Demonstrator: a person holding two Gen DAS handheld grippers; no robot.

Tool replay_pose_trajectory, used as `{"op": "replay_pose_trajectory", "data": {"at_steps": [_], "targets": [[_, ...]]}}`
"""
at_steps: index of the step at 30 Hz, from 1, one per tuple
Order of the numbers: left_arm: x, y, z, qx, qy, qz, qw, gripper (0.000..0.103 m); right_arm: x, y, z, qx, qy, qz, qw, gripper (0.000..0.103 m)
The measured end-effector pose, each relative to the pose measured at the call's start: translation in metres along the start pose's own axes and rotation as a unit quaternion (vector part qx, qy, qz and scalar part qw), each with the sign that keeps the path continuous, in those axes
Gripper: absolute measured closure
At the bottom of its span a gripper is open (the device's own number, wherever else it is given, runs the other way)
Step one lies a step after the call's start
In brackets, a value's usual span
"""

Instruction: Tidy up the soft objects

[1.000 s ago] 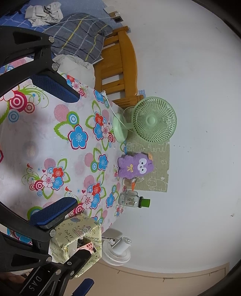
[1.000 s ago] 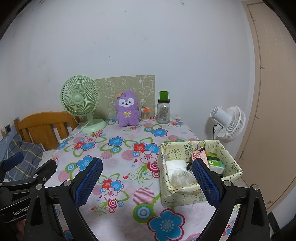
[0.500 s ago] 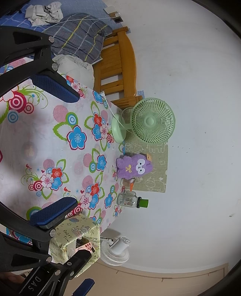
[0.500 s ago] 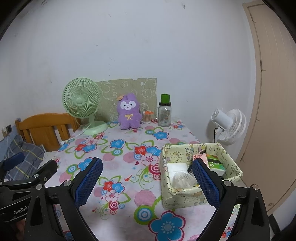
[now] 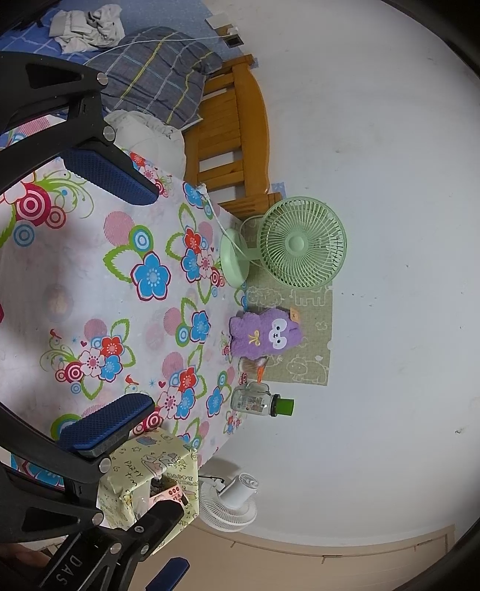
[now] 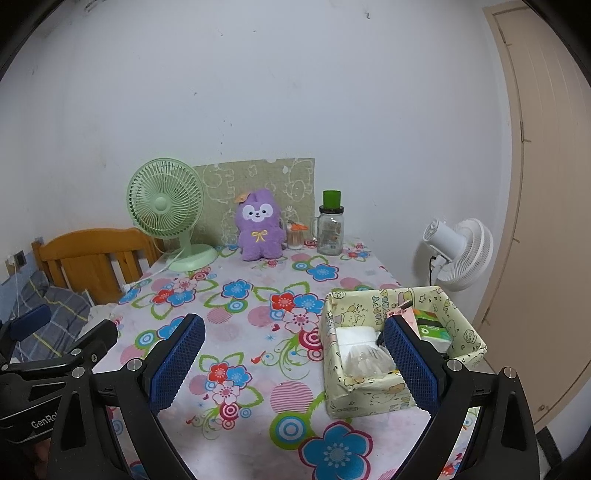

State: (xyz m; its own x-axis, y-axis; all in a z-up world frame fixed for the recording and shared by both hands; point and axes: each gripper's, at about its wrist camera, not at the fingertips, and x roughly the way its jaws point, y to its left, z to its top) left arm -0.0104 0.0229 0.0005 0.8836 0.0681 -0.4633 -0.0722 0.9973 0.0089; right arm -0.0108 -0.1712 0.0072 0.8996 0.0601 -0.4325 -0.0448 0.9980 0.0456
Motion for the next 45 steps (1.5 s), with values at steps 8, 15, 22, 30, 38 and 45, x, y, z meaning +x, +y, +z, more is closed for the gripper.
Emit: {"op": "replay_pose_trajectory", "data": {"at_steps": [8,15,22,30,38,45], "targets": [[-0.0017,-0.0020,0.0017,0.003,-0.006,0.003,1.0000,0.000,0.0000,-0.0003,0.0000,0.002,-0.002,0.003,1.000,0.004],[-0.0012,-0.0026,0.0024,0.002,-0.005,0.000,1.0000,0.000,0.0003,-0.0014,0.0013,0.003,-0.003,0.002,1.000,0.004],[-0.0021,-0.0046,0.0029,0.003,-0.007,0.002,1.0000,0.000,0.0015,-0.0023,0.0018,0.005,-0.002,0.001,1.000,0.004],[-0.0003,-0.0069,0.0030,0.004,-0.009,0.002,1.0000,0.000,0.0010,-0.0021,0.0015,0.004,-0.003,0.000,1.000,0.004],[-0.0007,-0.0066,0.0028,0.004,-0.010,0.001,0.9999,0.000,0.0013,-0.0015,0.0016,0.005,-0.003,-0.001,1.000,0.004],[-0.0006,-0.0066,0.0030,0.004,-0.010,0.001,0.9999,0.000,0.0011,-0.0008,0.0016,0.006,-0.003,-0.001,1.000,0.004]]}}
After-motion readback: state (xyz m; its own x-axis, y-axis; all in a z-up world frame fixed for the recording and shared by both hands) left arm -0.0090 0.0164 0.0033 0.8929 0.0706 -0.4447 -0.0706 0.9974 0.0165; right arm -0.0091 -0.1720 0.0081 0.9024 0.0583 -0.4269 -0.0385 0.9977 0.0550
